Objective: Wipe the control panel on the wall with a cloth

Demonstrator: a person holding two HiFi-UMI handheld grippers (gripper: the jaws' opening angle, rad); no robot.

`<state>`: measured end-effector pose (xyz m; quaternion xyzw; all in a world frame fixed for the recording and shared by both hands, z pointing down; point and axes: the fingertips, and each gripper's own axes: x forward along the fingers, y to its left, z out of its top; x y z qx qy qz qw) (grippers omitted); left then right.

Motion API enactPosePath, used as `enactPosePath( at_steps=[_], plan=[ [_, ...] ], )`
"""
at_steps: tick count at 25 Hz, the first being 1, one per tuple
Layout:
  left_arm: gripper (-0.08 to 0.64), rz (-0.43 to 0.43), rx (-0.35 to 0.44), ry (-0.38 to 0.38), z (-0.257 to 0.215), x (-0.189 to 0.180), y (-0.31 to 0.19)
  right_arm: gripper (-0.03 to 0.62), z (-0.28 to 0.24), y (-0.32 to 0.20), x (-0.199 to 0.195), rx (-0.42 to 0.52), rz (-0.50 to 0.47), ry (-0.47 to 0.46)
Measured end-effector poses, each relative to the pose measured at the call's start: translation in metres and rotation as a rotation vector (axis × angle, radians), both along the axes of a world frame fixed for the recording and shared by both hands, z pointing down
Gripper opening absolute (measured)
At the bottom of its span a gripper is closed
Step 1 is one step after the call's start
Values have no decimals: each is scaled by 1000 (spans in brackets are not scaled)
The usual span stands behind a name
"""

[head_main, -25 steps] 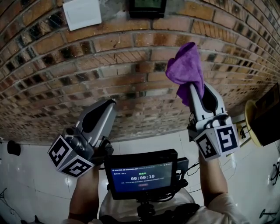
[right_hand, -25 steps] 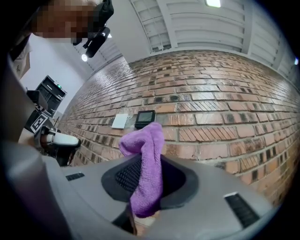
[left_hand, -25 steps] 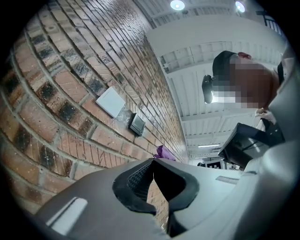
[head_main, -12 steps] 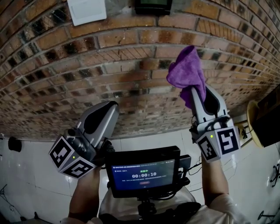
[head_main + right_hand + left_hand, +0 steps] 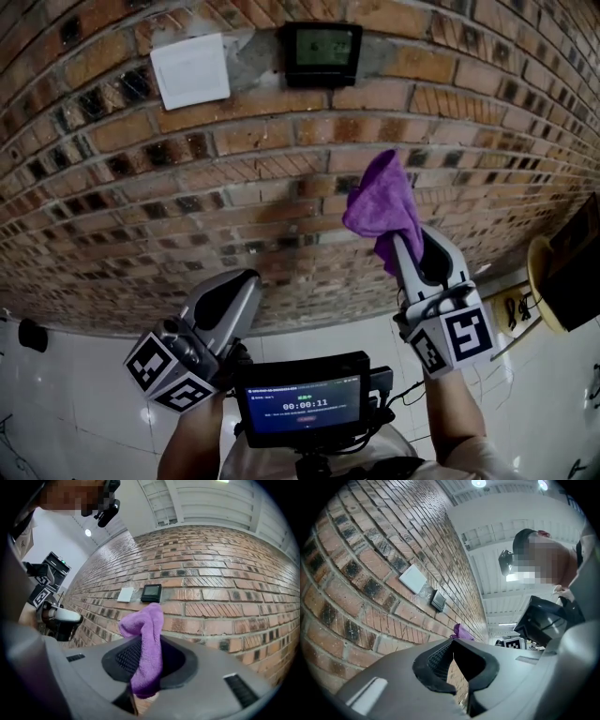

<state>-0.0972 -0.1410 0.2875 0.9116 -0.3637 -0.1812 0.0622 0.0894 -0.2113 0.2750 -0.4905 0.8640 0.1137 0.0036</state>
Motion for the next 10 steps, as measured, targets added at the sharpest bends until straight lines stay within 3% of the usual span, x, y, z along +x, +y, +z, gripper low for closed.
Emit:
enactPosePath(
  at_steps=[10],
  plan=[
    [-12, 18, 18, -7, -11, 6, -8, 104, -11, -6, 0, 12, -6, -15]
  ],
)
